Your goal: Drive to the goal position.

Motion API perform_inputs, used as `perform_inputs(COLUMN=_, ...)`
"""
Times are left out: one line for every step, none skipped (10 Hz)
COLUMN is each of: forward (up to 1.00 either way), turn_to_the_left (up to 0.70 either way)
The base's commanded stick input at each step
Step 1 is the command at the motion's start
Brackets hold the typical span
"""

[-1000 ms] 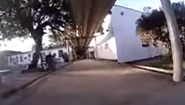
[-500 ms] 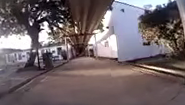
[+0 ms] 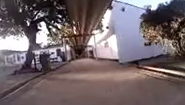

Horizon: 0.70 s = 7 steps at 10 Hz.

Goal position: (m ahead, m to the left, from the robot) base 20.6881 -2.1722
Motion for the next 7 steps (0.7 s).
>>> perform_inputs(forward=0.7, turn_to_the_left=0.0)
perform_inputs(forward=0.7, turn_to_the_left=0.0)
perform_inputs(forward=0.7, turn_to_the_left=0.0)
perform_inputs(forward=0.7, turn_to_the_left=0.0)
perform_inputs(forward=0.7, turn_to_the_left=0.0)
perform_inputs(forward=0.7, turn_to_the_left=0.0)
perform_inputs(forward=0.7, turn_to_the_left=0.0)
